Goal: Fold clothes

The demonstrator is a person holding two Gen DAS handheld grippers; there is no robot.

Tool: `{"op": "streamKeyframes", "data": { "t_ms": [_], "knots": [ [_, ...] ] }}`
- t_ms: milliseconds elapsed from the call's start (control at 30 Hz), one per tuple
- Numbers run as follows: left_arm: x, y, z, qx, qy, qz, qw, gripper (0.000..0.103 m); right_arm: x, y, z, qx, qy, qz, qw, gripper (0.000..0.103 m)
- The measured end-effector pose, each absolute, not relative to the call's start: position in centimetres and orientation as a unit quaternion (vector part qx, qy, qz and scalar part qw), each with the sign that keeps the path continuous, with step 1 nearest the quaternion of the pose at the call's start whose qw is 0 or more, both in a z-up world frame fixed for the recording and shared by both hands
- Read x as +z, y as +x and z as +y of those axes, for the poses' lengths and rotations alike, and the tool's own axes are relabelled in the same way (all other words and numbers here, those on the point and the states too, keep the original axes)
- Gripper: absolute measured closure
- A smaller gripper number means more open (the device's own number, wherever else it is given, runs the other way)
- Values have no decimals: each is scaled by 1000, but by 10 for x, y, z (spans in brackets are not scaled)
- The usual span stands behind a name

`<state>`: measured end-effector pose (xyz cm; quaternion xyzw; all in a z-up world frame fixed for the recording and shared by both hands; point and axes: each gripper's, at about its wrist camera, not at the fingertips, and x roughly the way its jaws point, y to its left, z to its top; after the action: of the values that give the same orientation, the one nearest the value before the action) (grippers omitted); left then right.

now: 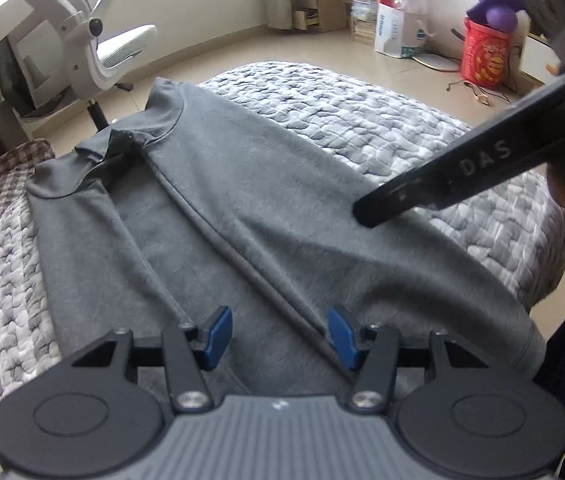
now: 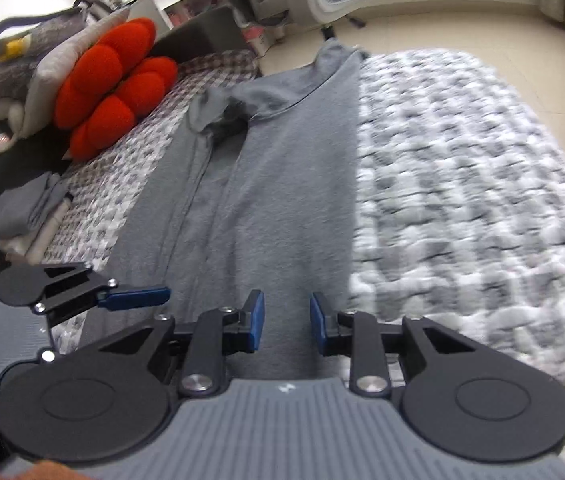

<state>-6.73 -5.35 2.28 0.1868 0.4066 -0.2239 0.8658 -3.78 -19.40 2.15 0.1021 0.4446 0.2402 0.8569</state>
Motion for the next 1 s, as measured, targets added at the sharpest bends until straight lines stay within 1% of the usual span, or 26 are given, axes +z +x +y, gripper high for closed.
{"op": "streamKeyframes", "data": {
  "t_ms": [133, 200, 300, 367, 400, 467, 500, 533, 667, 700, 733, 767, 867, 1000],
  "knots": [
    [24, -73, -53, -233, 199, 403, 862, 45, 21, -39, -184, 246, 77, 438, 861, 73],
    [24, -74, -53, -234, 202, 402, 862, 45, 22, -38, -182, 265, 84, 434, 857, 73],
    [24, -73, -52, -235, 201, 405, 860, 43, 16, -38, -173, 294, 72, 450, 840, 73],
    [24, -73, -52, -236, 201, 406, 860, 41, 13, -36, -170, 287, 47, 455, 842, 83],
    [24, -73, -52, -237, 201, 407, 859, 41, 13, -34, -171, 277, 44, 454, 846, 85],
    [24, -73, -51, -238, 199, 408, 858, 41, 14, -27, -180, 244, 42, 450, 858, 85],
    [24, -72, -51, -239, 198, 409, 858, 41, 14, -24, -184, 231, 43, 448, 862, 89],
    [24, -72, -51, -241, 198, 410, 857, 41, 14, -22, -187, 225, 48, 450, 863, 91],
    [26, -72, -50, -257, 199, 413, 851, 41, 16, -21, -189, 211, 42, 438, 873, 90],
    [26, -72, -50, -261, 199, 414, 849, 40, 17, -22, -189, 208, 41, 430, 878, 85],
    [27, -72, -50, -264, 198, 415, 848, 39, 20, -22, -191, 209, 47, 422, 881, 77],
    [28, -72, -49, -266, 195, 416, 847, 37, 22, -23, -193, 210, 54, 415, 884, 77],
    [32, -74, -49, -278, 189, 409, 848, 36, 23, -18, -196, 207, 63, 411, 885, 77],
    [32, -81, -55, -308, 193, 404, 839, 32, 15, -13, -187, 195, 35, 439, 877, 77]
  ]
}}
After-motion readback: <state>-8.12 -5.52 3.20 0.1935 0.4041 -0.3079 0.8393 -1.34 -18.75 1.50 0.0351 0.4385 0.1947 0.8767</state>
